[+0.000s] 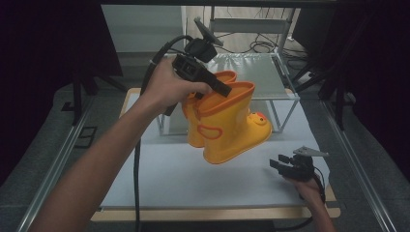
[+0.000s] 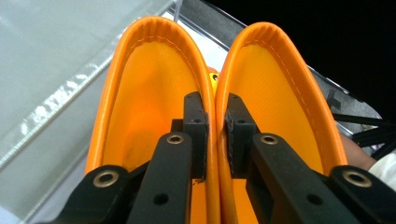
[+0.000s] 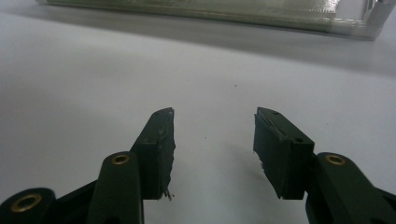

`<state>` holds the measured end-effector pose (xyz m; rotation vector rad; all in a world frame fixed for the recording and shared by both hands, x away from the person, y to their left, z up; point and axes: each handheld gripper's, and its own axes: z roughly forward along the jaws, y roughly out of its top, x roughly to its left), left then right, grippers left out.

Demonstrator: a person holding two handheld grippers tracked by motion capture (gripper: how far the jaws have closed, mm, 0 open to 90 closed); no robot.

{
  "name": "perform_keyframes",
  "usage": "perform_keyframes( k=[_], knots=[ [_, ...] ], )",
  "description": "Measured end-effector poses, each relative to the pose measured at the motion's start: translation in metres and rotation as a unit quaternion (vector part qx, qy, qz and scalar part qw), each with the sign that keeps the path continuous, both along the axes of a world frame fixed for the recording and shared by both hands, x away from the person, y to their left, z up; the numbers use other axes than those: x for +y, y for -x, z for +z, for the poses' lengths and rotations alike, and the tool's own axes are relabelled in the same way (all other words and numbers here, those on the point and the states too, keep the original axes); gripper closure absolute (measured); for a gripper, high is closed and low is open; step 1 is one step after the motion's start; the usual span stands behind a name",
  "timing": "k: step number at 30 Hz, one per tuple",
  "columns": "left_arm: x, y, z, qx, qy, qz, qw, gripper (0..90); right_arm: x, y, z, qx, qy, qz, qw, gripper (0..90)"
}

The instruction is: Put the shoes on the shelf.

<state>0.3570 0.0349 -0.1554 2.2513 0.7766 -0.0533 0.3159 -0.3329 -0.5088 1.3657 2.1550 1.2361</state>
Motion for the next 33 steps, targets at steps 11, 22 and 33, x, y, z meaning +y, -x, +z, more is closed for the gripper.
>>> perform_keyframes(
  k=[11,22,33],
  knots=[
    [-0.006,-0.020,0.030,-0.010,0.011,0.025,0.9996,82.1,-0.003,0.000,0.000,0.000,-0.003,-0.007,1.0000,48.2],
    [-0.007,-0.063,0.040,-0.021,0.025,0.102,0.9942,82.1,-0.006,0.000,0.001,-0.006,-0.006,-0.011,0.9999,48.4],
    [-0.005,-0.101,0.034,-0.020,-0.001,0.191,0.9814,82.1,-0.006,0.002,0.003,-0.008,-0.010,-0.014,0.9998,48.4]
  ],
)
